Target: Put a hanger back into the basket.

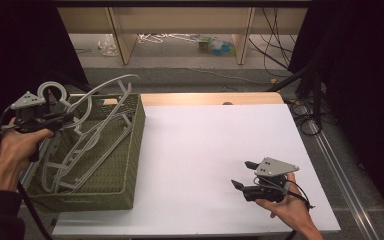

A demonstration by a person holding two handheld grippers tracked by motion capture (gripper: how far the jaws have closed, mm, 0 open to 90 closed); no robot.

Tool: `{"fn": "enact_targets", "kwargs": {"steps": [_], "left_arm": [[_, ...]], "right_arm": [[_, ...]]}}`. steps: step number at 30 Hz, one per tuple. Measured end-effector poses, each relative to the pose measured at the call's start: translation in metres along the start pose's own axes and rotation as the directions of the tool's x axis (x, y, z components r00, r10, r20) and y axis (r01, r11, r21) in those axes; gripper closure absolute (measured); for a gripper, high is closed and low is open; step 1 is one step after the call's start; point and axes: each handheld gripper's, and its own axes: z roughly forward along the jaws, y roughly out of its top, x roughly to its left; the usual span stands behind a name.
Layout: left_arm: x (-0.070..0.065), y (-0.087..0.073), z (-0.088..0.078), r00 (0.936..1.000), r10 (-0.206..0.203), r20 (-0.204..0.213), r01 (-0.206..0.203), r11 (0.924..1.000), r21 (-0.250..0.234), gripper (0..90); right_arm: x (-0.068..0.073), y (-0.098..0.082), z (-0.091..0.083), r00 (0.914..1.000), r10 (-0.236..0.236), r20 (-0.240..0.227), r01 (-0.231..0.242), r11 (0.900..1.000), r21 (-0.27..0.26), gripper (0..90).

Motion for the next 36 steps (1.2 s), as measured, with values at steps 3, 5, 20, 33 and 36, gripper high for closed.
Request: {"fn": "enact_targets", "kwargs": {"steps": [3,5,20,33,36], "left_arm": [[0.004,-0.006,0.002,1.0,0.007,-0.001,-0.007,0.9999,0.008,80.7],[0.008,-0.011,0.003,0.9998,0.012,-0.018,-0.012,0.9995,0.03,80.7],[0.015,-0.032,0.021,0.9992,0.038,0.01,-0.039,0.9863,0.16,80.6],[0.006,-0.047,0.044,0.9969,0.067,0.041,-0.074,0.9747,0.211,80.0],[0.006,-0.054,0.049,0.9975,0.06,0.037,-0.067,0.9668,0.246,79.8]], "right_arm": [[0.0,0.0,-0.001,1.0,-0.003,-0.004,0.003,1.0,0.012,27.9],[0.0,0.0,-0.001,1.0,-0.008,-0.004,0.008,1.0,0.011,27.9],[0.0,0.0,0.0,1.0,-0.004,-0.003,0.004,1.0,0.011,28.2],[-0.001,-0.001,0.0,0.9999,-0.01,-0.007,0.01,1.0,0.025,28.3],[-0.001,-0.001,0.0,1.0,-0.006,-0.005,0.006,1.0,0.026,28.3]]}}
